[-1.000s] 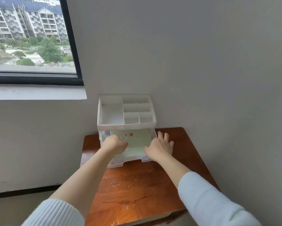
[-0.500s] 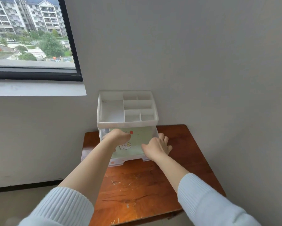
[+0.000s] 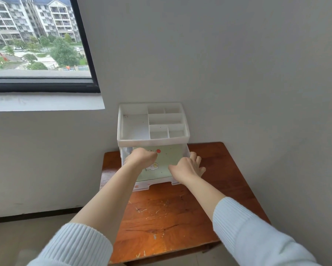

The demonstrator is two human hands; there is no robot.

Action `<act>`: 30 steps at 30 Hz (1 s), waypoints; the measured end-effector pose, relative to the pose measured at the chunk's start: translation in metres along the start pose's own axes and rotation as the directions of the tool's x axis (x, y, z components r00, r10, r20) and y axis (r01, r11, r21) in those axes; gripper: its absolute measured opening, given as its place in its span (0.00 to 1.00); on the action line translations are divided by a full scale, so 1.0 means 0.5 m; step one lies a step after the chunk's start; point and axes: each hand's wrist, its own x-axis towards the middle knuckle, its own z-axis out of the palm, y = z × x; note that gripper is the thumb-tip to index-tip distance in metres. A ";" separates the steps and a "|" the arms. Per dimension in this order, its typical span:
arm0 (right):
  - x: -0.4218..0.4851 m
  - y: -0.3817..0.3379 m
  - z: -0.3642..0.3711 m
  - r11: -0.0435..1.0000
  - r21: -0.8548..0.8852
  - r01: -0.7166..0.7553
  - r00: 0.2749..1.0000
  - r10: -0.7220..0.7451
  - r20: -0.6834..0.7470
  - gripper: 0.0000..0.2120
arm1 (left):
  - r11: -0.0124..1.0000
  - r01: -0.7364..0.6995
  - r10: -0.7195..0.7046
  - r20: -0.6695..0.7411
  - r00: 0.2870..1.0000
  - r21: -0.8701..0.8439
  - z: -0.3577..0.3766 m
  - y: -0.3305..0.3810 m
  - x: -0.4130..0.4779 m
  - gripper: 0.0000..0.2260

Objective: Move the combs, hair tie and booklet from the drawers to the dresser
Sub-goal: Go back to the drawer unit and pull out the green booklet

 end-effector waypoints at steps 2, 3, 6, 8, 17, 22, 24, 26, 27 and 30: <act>0.000 0.000 0.000 1.000 0.001 0.001 1.000 -0.001 -0.006 0.22 | 1.000 -0.009 0.010 -0.021 1.000 0.023 0.004 -0.002 0.004 0.16; 0.000 0.001 0.000 1.000 0.002 0.002 1.000 -0.002 -0.007 0.22 | 0.999 -0.017 0.019 -0.026 0.999 0.052 0.006 -0.004 0.006 0.14; -0.001 0.003 0.000 1.000 -0.007 0.009 1.000 -0.009 -0.008 0.23 | 0.979 -0.063 0.078 -0.071 0.994 0.192 0.008 -0.015 0.010 0.11; -0.002 0.004 -0.001 1.000 -0.006 0.013 1.000 -0.013 -0.011 0.22 | 0.965 -0.081 0.118 -0.138 0.983 0.251 0.002 -0.025 0.012 0.08; -0.004 0.020 -0.023 0.994 -0.062 0.088 0.993 -0.092 -0.071 0.22 | 0.941 -0.127 0.091 -0.126 0.988 -0.314 -0.062 -0.062 0.030 0.09; 0.009 0.028 -0.052 0.996 -0.031 0.088 0.995 -0.090 -0.053 0.22 | 0.856 -0.060 0.034 -0.059 0.998 -0.513 -0.082 -0.069 0.030 0.07; 0.014 0.028 -0.062 0.998 -0.005 0.062 0.997 -0.062 -0.037 0.21 | 0.837 -0.051 0.031 -0.046 0.998 -0.545 -0.088 -0.073 0.029 0.09; 0.015 0.028 -0.071 0.997 0.071 0.030 0.999 -0.028 -0.032 0.20 | 0.827 -0.051 0.034 -0.040 0.999 -0.560 -0.093 -0.075 0.025 0.11; 0.014 0.028 -0.076 0.992 0.122 0.006 1.000 -0.003 -0.026 0.20 | 0.817 -0.043 0.032 -0.029 0.999 -0.575 -0.095 -0.077 0.022 0.11; 0.008 0.038 -0.094 0.960 0.274 -0.064 0.998 0.067 -0.001 0.18 | 0.753 0.002 0.023 0.030 0.999 -0.658 -0.104 -0.086 0.006 0.08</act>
